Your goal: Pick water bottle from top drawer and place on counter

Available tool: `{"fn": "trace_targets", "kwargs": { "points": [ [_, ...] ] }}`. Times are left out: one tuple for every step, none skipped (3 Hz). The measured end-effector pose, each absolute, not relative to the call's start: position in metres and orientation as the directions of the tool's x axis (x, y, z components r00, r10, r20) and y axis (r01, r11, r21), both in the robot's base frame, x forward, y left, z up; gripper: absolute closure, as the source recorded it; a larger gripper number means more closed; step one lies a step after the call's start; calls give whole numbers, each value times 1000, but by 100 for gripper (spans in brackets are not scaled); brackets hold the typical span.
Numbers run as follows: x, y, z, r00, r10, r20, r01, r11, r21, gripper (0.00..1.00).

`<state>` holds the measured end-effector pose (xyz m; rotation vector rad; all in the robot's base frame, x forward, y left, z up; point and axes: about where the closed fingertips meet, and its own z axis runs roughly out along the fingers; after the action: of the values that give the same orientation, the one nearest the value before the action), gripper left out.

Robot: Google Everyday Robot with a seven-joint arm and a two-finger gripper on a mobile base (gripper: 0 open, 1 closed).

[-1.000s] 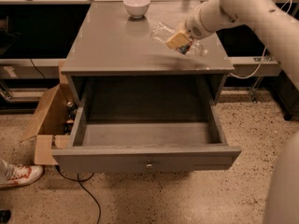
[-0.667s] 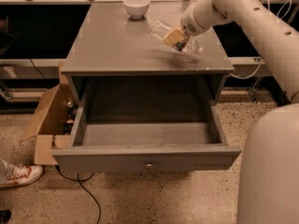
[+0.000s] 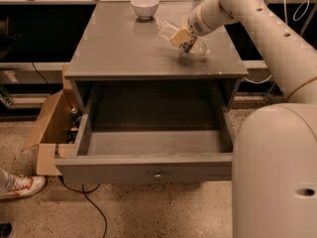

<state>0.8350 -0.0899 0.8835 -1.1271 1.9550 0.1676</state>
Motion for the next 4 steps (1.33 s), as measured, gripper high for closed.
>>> {"fn": "trace_targets", "kwargs": {
  "points": [
    [842, -86, 878, -240, -633, -737, -768, 587, -254, 58],
    [846, -85, 876, -241, -622, -745, -772, 588, -241, 34],
    [848, -85, 876, -240, -614, -752, -774, 588, -233, 11],
    [849, -86, 877, -240, -609, -756, -773, 591, -231, 0]
  ]
}}
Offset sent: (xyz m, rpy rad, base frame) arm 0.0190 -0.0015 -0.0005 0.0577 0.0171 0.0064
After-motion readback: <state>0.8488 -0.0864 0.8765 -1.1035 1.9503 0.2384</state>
